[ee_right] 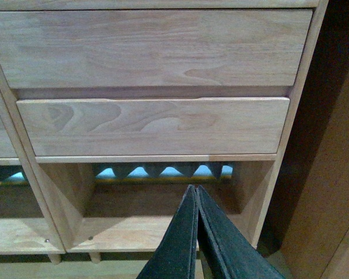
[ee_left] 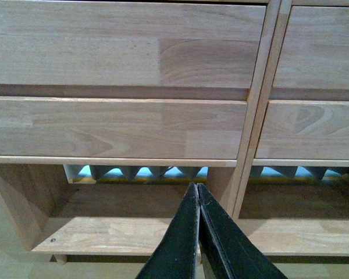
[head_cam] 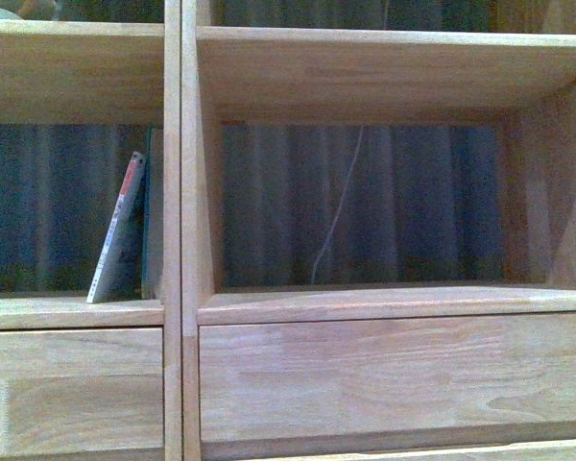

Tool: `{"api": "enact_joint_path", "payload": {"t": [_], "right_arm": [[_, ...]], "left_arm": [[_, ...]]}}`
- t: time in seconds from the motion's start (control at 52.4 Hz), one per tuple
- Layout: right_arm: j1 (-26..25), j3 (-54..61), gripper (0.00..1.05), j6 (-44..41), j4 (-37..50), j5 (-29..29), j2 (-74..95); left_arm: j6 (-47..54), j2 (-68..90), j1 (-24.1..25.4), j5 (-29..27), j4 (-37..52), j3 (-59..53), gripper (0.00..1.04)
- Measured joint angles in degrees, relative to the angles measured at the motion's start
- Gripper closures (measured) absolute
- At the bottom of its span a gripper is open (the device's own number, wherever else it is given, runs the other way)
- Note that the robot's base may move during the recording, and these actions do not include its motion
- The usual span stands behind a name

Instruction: Organize books on shelf

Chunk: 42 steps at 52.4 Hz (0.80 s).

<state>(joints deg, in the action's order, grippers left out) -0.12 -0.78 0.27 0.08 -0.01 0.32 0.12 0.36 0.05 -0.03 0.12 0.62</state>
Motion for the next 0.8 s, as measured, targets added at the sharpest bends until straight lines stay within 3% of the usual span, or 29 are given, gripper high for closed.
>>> {"api": "enact_joint_path", "payload": {"t": [0.115, 0.153, 0.344, 0.516, 0.611, 0.802], "right_arm": [[0.0, 0.0, 0.86, -0.09, 0.0, -0.02, 0.0], [0.0, 0.0, 0.8, -0.09, 0.0, 0.0, 0.0], [0.0, 0.0, 0.38, -0.09, 0.0, 0.0, 0.0], [0.0, 0.0, 0.07, -0.09, 0.0, -0.02, 0.0], [0.0, 0.0, 0.07, -0.11, 0.0, -0.02, 0.0], [0.0, 0.0, 0.07, -0.09, 0.0, -0.02, 0.0]], "left_arm": [[-0.07, 0.0, 0.0, 0.0, -0.02, 0.0, 1.02], [-0.02, 0.0, 0.0, 0.02, -0.02, 0.0, 0.97], [-0.02, 0.0, 0.0, 0.0, -0.04, 0.0, 0.53], [-0.02, 0.0, 0.0, 0.0, -0.04, 0.0, 0.19], [0.0, 0.0, 0.0, 0.0, -0.04, 0.0, 0.06], [-0.02, 0.0, 0.0, 0.0, -0.04, 0.0, 0.07]]}}
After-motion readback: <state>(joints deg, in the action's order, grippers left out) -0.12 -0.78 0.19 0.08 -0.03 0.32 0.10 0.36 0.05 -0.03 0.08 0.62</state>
